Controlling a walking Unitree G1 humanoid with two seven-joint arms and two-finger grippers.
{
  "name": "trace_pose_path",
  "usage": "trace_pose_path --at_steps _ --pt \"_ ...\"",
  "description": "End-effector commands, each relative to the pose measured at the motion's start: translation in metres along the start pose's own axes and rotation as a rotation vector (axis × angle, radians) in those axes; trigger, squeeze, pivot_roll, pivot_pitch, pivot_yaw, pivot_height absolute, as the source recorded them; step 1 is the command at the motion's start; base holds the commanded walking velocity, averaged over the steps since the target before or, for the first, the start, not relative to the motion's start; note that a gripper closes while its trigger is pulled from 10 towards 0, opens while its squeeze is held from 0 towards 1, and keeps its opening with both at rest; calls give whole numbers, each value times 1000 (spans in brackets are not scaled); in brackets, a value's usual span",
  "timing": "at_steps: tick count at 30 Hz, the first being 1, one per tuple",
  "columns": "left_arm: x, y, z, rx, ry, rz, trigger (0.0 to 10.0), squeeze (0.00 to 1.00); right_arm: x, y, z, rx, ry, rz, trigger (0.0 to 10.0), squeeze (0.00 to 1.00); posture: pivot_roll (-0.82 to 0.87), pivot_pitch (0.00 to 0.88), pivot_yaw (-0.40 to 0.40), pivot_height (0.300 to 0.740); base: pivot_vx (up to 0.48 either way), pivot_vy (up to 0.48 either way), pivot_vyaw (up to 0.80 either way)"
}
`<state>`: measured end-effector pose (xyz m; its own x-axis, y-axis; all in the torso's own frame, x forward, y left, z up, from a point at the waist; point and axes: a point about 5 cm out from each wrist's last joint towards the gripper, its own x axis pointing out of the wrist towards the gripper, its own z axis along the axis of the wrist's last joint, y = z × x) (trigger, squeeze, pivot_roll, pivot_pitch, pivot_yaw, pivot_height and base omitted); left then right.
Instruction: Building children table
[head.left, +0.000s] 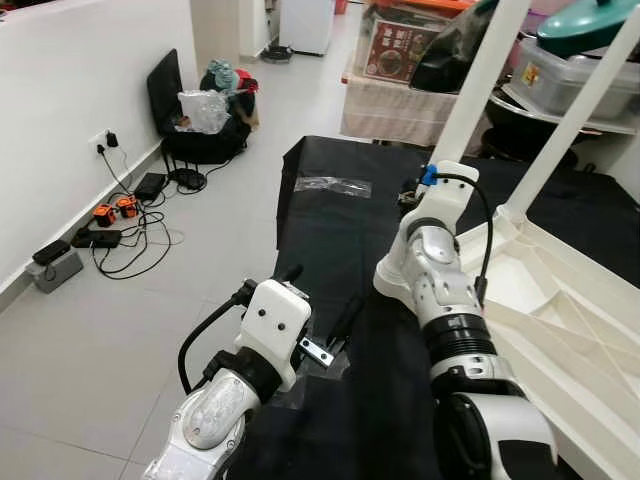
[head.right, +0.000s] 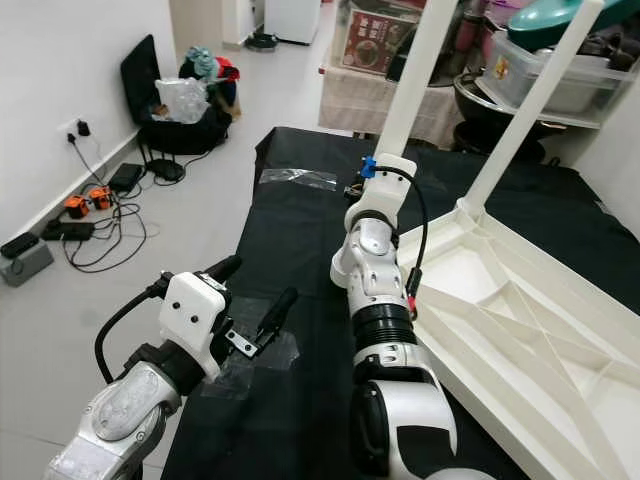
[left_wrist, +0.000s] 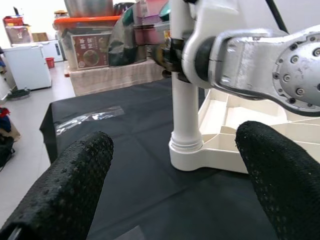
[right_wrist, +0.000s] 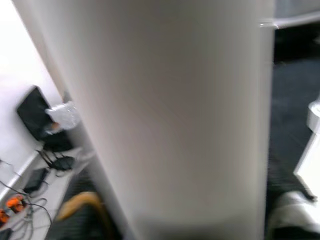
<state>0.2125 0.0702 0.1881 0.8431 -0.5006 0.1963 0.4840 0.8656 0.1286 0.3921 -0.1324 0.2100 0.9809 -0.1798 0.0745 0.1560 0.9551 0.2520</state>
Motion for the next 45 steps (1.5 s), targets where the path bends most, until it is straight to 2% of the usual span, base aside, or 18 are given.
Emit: trace_pose_path --at_steps 1,3,4,5,6,11,23,24,25,30,32,33,36,37,39,40,43,45 --pt "1 -1 -2 4 6 -5 10000 0 4 15 15 3 -48 170 10000 678 96 0 -116 740 0 0 0" --pt "1 -1 -2 4 6 -5 10000 0 5 19 18 -17 -51 237 10000 678 96 0 -116 740 0 0 0" --pt "1 -1 -2 5 6 -4 10000 0 7 24 19 -10 -9 333 10000 0 92 0 -116 740 0 0 0" --pt "1 -1 -2 5 5 -3 10000 0 7 30 17 53 86 547 10000 0 92 0 -116 740 0 0 0" --pt "1 -1 -2 5 5 -3 10000 0 7 30 17 53 86 547 10000 0 92 0 -116 740 0 0 0" --pt "1 -1 -1 4 1 -3 10000 0 -12 25 15 51 167 1031 10000 0 93 0 -119 740 0 0 0" --pt "1 -1 -1 7 0 -7 10000 0 -22 16 -1 39 239 1308 10000 0 102 0 -121 740 0 0 0" --pt "1 -1 -1 7 0 -7 10000 0 -21 18 -4 47 240 1303 7059 0 104 0 -120 740 0 0 0" --pt "1 -1 -1 7 0 -7 10000 0 -18 21 -9 60 252 1258 0 0 104 0 -120 740 0 0 0" --pt "1 -1 0 9 -1 -5 10000 0 -13 22 -14 65 230 1126 0 0 109 0 -121 740 0 0 0" --pt "1 -1 -1 10 0 -4 10000 0 -4 13 -17 12 197 907 0 0 105 0 -122 740 0 0 0" --pt "1 -1 -1 10 0 -4 10000 0 -4 13 -17 12 197 907 0 0 105 0 -122 740 0 0 0" --pt "0 -2 -2 8 2 -5 10000 0 6 -7 -19 -48 171 568 0 0 101 0 -122 740 0 0 0" --pt "0 -2 -2 8 2 -5 10000 0 6 -7 -19 -48 171 568 0 0 101 0 -122 740 0 0 0" --pt "0 -2 -2 7 2 -6 10000 0 12 -31 -16 -108 145 275 0 0 99 0 -120 740 0 0 0" --pt "0 -2 -2 7 2 -6 10000 0 12 -31 -16 -108 145 275 0 0 99 0 -120 740 0 0 0" --pt "1 -2 -2 9 1 -8 10000 0 7 -70 -8 -125 83 -180 0 0 98 0 -121 740 0 0 0" --pt "1 -2 -2 8 1 -8 10000 0 5 -73 -7 -105 67 -238 0 0 98 0 -118 740 0 0 0"
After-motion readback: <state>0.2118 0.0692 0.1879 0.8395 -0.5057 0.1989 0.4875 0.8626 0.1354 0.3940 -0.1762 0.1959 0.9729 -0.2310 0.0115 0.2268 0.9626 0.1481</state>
